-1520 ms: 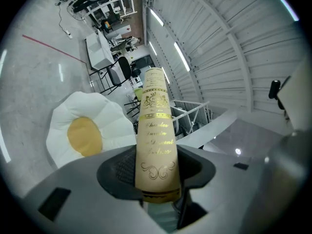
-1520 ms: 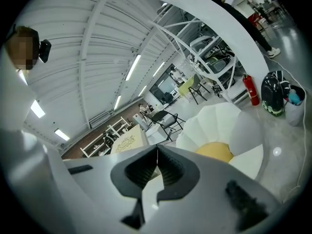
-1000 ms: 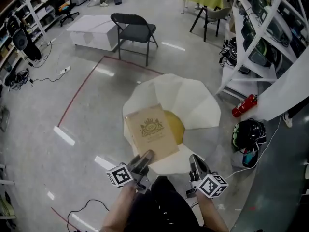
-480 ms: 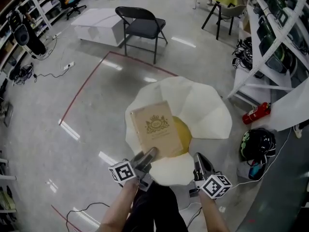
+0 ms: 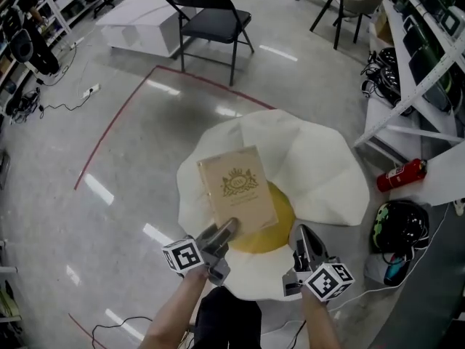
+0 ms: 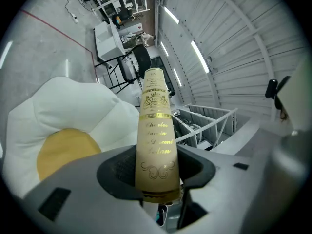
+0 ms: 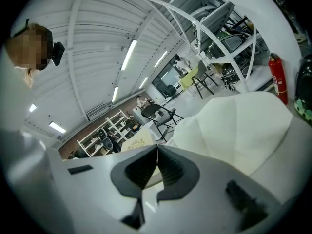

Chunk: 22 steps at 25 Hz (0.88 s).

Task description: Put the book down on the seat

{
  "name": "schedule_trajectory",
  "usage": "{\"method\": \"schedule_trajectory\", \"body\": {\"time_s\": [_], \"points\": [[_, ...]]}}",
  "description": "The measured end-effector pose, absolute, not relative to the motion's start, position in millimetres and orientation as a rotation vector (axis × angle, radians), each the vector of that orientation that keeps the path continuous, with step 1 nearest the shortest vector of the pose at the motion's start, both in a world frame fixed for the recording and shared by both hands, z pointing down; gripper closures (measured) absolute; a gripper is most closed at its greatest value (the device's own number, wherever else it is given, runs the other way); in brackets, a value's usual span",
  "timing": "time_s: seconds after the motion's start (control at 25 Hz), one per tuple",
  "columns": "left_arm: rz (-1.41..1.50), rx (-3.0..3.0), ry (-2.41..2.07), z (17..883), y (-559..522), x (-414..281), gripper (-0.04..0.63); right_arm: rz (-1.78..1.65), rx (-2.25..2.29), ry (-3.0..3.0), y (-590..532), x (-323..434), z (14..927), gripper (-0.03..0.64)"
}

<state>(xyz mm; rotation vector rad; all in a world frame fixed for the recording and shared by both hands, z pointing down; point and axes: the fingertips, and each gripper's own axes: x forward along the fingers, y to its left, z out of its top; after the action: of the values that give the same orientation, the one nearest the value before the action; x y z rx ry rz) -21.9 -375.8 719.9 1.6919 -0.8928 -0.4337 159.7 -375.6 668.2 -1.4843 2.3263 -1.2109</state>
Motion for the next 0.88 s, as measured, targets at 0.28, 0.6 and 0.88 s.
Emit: {"method": "schedule_trajectory", "body": {"time_s": [0.28, 0.6, 0.88], "points": [[-0.485, 1.646, -0.949, 850.9, -428.2, -29.8, 0.38, -1.214, -1.521, 2.267, -406.1, 157.5, 773.7, 0.606], [-0.481, 1.668, -0.987, 957.9, -486.2, -28.9, 0.38, -1.207, -1.487, 2.24, -413.1, 151.7, 847.7, 0.606], [-0.259, 1.826, -1.025, 1017.4, -496.5, -14.7, 0.376, -1.17, -1.478, 2.258, -414.8, 155.6, 878.8, 0.606]]}}
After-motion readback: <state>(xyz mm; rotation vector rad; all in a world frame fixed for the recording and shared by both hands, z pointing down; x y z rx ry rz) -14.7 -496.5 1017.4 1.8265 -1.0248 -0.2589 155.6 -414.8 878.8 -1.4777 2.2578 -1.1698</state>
